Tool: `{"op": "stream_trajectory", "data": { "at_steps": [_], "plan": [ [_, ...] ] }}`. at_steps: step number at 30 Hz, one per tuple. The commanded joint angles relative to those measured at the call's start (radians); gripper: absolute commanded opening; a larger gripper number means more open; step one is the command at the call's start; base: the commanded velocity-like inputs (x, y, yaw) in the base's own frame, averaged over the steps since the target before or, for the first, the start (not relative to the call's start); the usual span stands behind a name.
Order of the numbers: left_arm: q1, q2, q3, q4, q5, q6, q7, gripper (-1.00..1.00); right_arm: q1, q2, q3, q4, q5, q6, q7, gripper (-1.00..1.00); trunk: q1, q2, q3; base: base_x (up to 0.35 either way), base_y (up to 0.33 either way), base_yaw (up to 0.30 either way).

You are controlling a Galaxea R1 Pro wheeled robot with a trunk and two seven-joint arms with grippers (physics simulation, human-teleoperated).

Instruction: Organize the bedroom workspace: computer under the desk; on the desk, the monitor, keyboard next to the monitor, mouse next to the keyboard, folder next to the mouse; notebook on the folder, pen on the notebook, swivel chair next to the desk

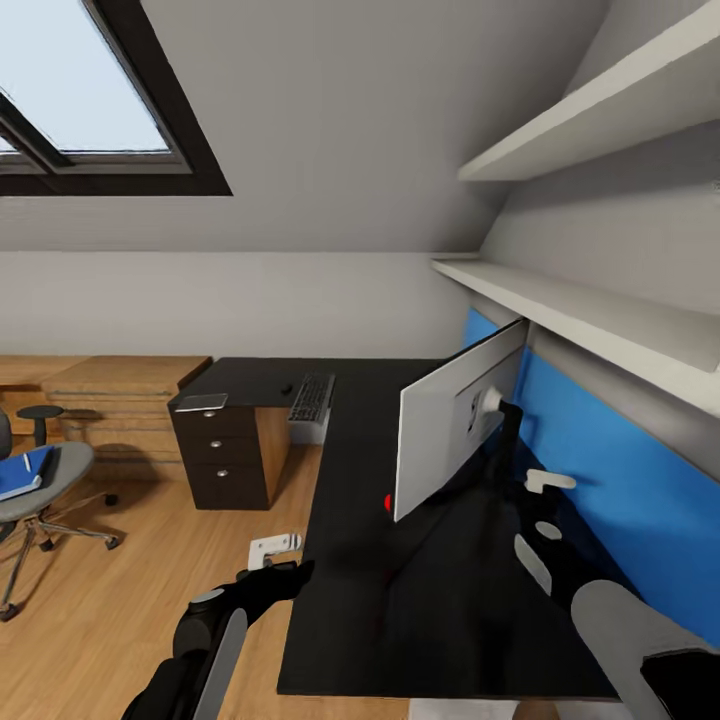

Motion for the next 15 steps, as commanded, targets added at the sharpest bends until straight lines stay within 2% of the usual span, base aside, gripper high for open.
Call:
{"op": "stream_trajectory", "data": {
  "at_steps": [1,3,4,8,9,13,15],
  "plan": [
    [-0.001,0.0,0.0,-0.001,0.009,0.004,0.006,1.0,0.009,-0.001,0.008,-0.038,-0.009,0.021,-0.007,1.0,0.0,-0.001,-0.001,-0.188,0.087,0.0],
    [-0.001,0.001,0.001,0.0,0.009,0.004,0.006,1.0,0.041,-0.001,0.007,-0.126,-0.008,0.077,-0.016,1.0,0.0,-0.001,-0.001,-0.135,0.063,0.0],
    [-0.001,0.002,0.002,0.0,0.009,0.004,0.006,1.0,0.09,-0.002,0.007,-0.235,-0.008,0.142,-0.035,1.0,0.0,-0.001,-0.001,-0.077,0.036,0.0],
    [-0.001,0.004,0.004,0.001,0.009,0.003,0.006,1.0,0.213,0.001,0.008,-0.475,-0.007,0.27,-0.107,1.0,0.0,-0.001,-0.001,-0.045,0.023,0.0],
    [-0.001,0.005,0.005,0.0,0.009,0.003,0.006,1.0,0.268,0.002,0.01,-0.578,-0.008,0.32,-0.153,1.0,0.0,-0.001,-0.001,-0.02,0.05,0.0],
    [-0.001,0.005,0.006,0.001,0.009,0.003,0.007,1.0,0.342,0.011,0.017,-0.729,-0.009,0.396,-0.255,1.0,0.0,-0.001,-0.001,-0.011,0.116,0.0],
    [-0.001,0.006,0.006,0.001,0.009,0.003,0.007,1.0,0.355,0.021,0.018,-0.754,-0.01,0.411,-0.278,1.0,0.0,-0.001,-0.001,-0.005,0.222,0.0]
  ]
}}
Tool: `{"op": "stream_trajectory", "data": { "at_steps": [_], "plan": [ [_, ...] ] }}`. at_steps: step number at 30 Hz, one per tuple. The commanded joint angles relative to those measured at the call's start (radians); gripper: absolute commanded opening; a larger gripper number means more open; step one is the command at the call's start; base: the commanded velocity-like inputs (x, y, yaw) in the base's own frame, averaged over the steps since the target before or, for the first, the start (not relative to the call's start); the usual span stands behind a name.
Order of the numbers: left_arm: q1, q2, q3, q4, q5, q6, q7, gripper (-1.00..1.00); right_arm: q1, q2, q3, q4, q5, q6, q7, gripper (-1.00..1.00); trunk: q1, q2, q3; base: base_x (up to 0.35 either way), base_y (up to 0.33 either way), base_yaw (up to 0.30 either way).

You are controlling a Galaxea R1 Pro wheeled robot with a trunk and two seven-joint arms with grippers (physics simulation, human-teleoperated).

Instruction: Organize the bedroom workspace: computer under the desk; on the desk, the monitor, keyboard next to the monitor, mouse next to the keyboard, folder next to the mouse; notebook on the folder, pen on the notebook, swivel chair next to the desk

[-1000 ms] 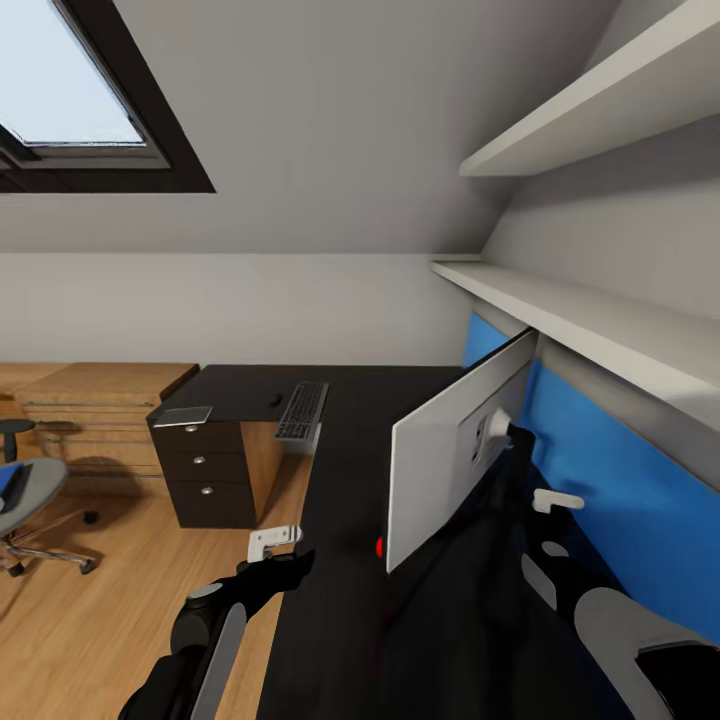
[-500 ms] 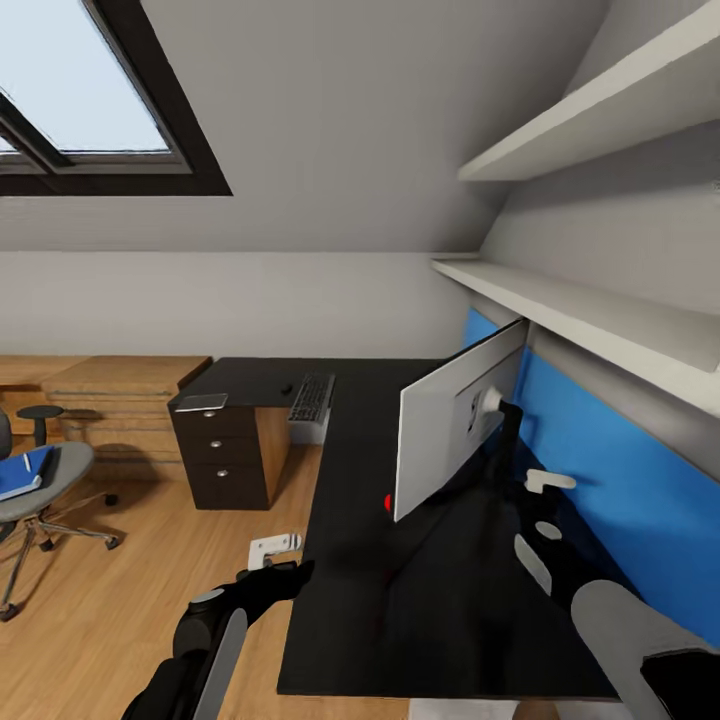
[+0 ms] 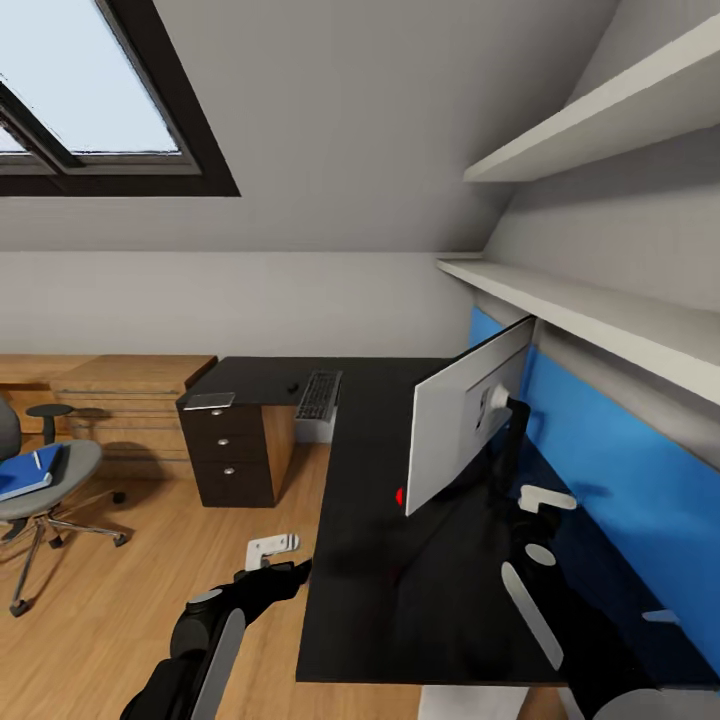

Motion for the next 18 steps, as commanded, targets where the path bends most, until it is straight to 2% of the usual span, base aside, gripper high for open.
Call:
{"op": "stream_trajectory", "data": {
  "at_steps": [1,3,8,11,18],
  "plan": [
    [-0.001,0.0,0.0,-0.001,0.01,0.004,0.006,1.0,0.004,0.006,0.005,-0.011,-0.003,0.011,-0.017,1.0,0.0,-0.001,-0.001,-0.003,0.25,0.0],
    [-0.001,0.0,0.0,-0.002,0.01,0.004,0.007,1.0,0.014,0.029,0.006,-0.03,0.001,0.019,-0.035,1.0,0.0,-0.001,-0.001,-0.002,0.274,0.0],
    [-0.001,0.002,0.003,-0.002,0.009,0.004,0.007,1.0,0.025,0.058,0.015,-0.052,0.024,0.025,-0.055,1.0,0.0,-0.001,-0.001,-0.001,0.304,0.0],
    [-0.001,0.002,0.007,-0.002,0.009,0.004,0.007,1.0,0.026,0.064,0.03,-0.054,0.037,0.025,-0.058,1.0,0.0,-0.001,-0.001,0.0,0.317,0.0],
    [-0.001,0.002,0.013,-0.002,0.008,0.004,0.008,1.0,0.028,0.075,0.097,-0.057,0.053,0.023,-0.092,1.0,0.0,-0.001,-0.001,0.0,0.319,0.0]
  ]
}}
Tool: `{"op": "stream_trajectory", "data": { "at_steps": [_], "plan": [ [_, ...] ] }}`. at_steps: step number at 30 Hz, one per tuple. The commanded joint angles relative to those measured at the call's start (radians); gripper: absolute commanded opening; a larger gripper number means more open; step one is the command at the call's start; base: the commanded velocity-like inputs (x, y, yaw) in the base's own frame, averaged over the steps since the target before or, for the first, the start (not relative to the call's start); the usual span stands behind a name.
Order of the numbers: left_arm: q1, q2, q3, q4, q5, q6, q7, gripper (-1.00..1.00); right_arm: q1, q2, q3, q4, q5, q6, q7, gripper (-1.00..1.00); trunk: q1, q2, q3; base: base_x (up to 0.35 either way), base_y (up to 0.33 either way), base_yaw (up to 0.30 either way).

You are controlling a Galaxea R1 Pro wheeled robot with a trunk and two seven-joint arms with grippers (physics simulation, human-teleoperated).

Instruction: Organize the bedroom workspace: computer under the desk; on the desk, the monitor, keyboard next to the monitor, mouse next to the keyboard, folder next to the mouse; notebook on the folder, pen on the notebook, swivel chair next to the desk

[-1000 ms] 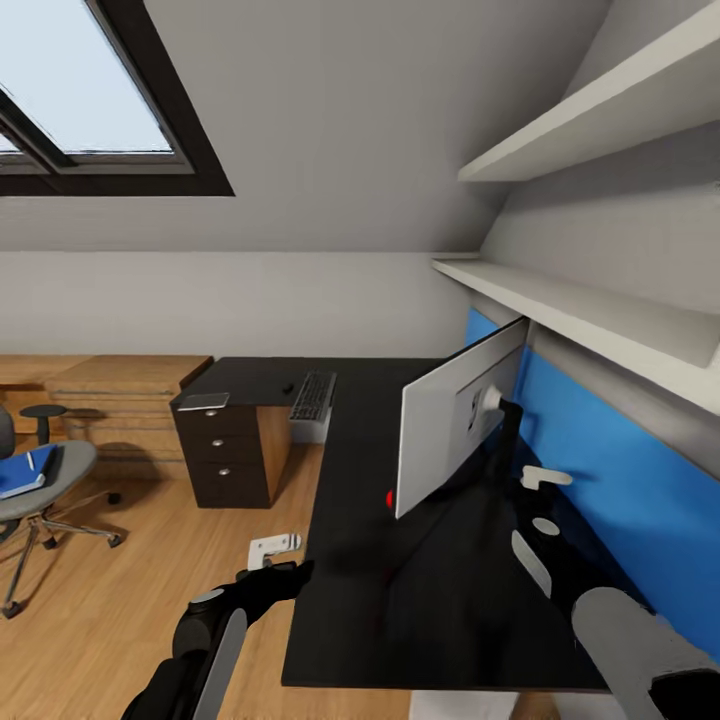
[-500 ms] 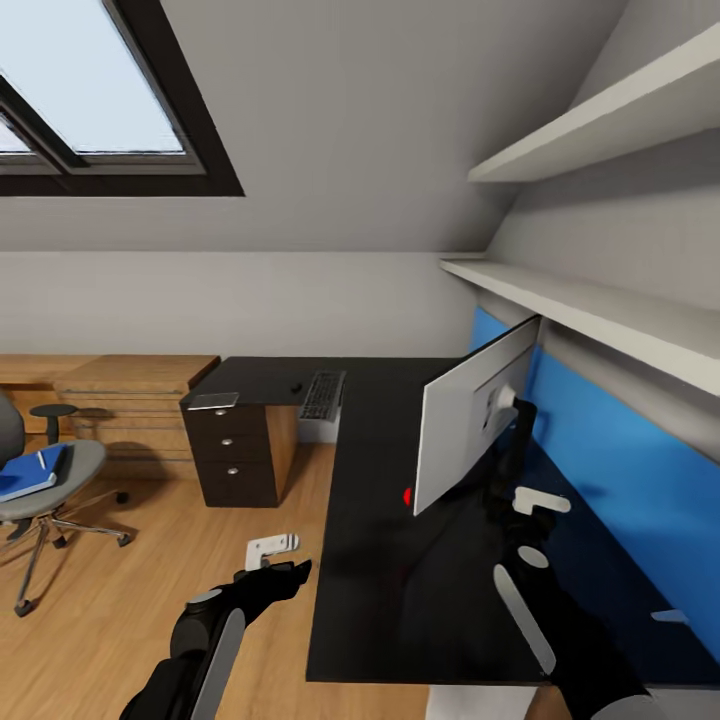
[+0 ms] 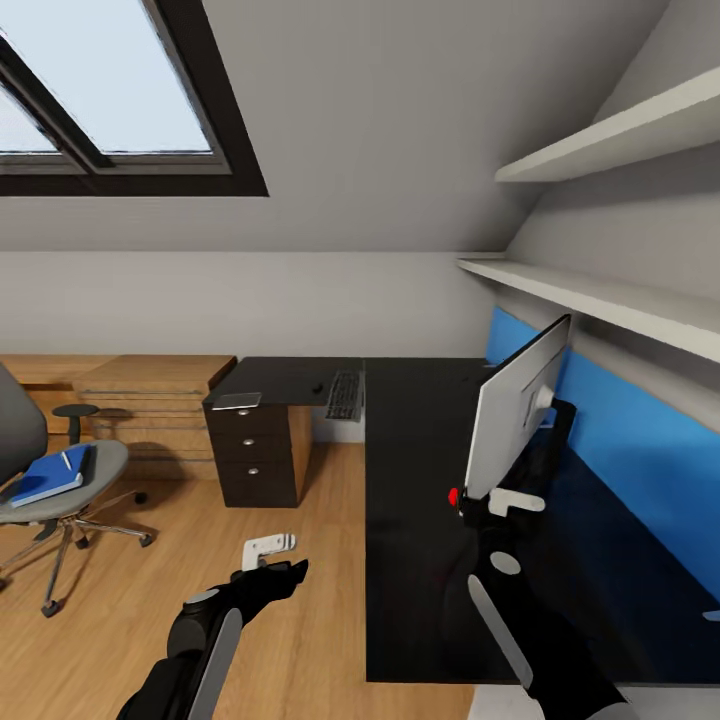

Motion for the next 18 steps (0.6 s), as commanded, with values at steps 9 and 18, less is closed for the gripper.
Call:
{"op": "stream_trajectory", "data": {
  "at_steps": [9,18],
  "plan": [
    [-0.001,0.0,0.0,-0.001,0.01,0.004,0.007,1.0,-0.001,0.001,0.109,-0.002,0.0,-0.013,-0.11,1.0,0.0,-0.001,-0.001,0.024,0.303,0.0],
    [-0.001,0.0,0.0,0.001,0.01,0.004,0.007,1.0,-0.001,-0.003,0.143,0.002,0.008,-0.068,-0.154,1.0,0.0,-0.001,-0.001,0.225,0.086,0.0]
  ]
}}
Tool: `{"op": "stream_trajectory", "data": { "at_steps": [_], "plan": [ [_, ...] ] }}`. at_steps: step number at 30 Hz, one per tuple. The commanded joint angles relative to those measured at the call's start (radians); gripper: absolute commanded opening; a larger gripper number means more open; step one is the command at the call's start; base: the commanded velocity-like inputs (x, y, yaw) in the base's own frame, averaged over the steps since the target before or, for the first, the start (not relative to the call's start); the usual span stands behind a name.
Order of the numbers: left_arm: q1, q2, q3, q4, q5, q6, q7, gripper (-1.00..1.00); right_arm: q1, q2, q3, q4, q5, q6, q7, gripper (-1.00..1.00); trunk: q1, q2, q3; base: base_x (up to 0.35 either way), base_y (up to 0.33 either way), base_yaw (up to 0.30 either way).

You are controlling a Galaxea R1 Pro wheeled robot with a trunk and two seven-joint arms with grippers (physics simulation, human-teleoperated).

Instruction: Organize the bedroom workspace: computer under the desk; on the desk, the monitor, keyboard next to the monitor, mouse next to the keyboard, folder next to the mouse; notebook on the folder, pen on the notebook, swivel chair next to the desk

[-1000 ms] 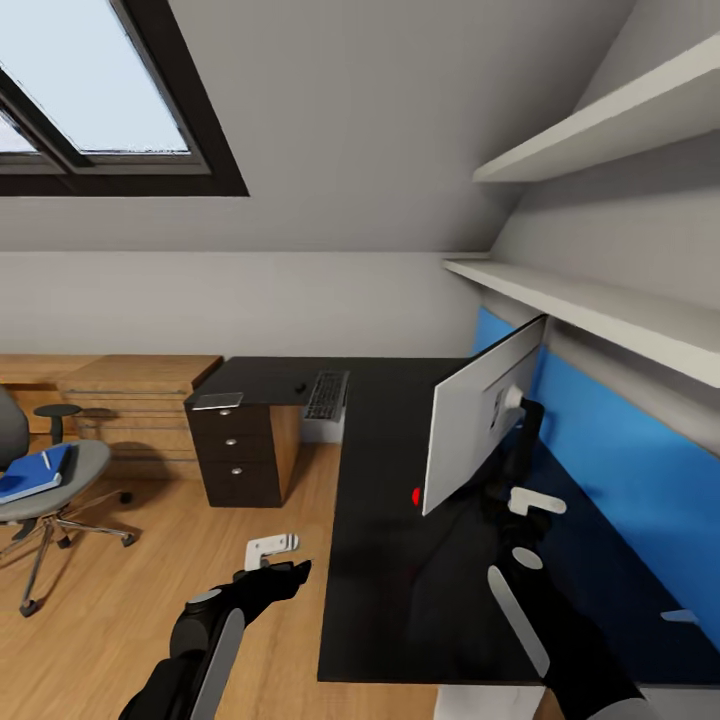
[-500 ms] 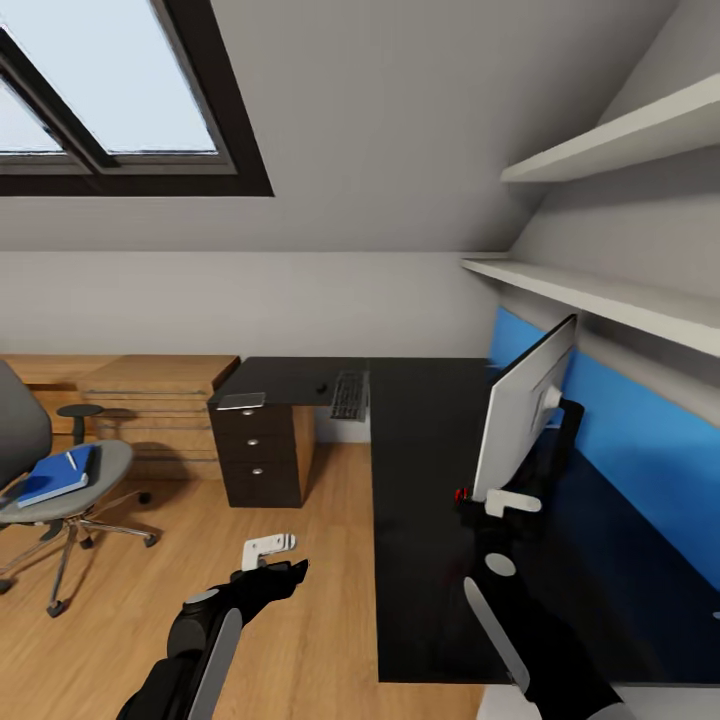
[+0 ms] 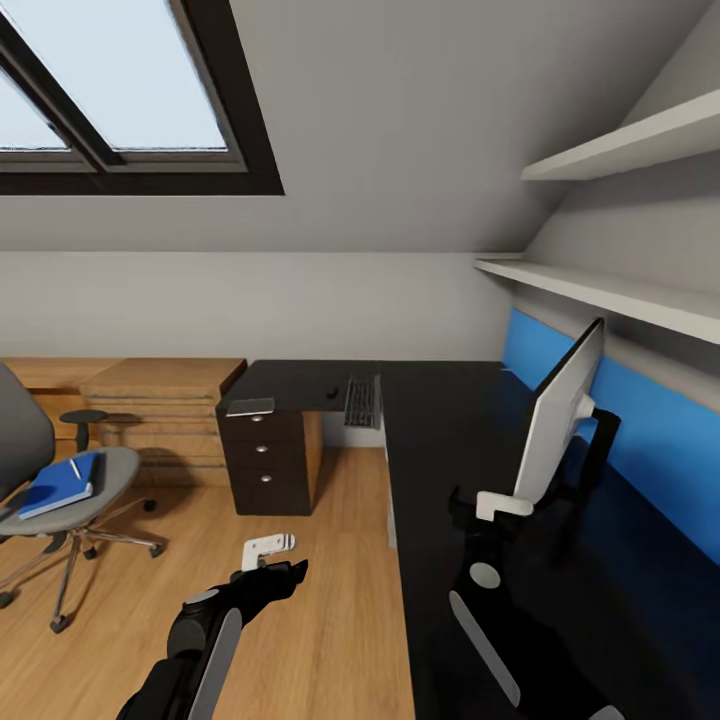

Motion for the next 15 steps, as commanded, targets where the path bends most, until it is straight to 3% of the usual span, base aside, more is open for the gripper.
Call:
{"op": "stream_trajectory", "data": {
  "at_steps": [1,7,8,15],
  "plan": [
    [-0.001,0.0,0.0,0.0,0.01,0.004,0.006,1.0,-0.001,-0.003,0.004,0.0,0.007,0.004,-0.01,1.0,0.0,-0.001,-0.001,0.061,0.009,0.0],
    [-0.001,-0.001,0.0,0.0,0.009,0.005,0.006,1.0,-0.001,-0.004,0.0,0.003,0.028,0.0,-0.04,1.0,0.0,-0.001,-0.001,0.117,0.004,0.0],
    [-0.001,-0.002,-0.001,0.0,0.01,0.005,0.006,1.0,-0.001,-0.004,-0.014,0.007,0.032,0.001,-0.072,1.0,0.0,-0.001,-0.001,0.094,0.0,0.0],
    [-0.001,-0.002,-0.002,0.0,0.011,0.005,0.006,1.0,-0.001,-0.004,-0.091,0.032,0.033,0.002,-0.081,1.0,0.0,-0.001,-0.001,0.03,0.0,0.0]
  ]
}}
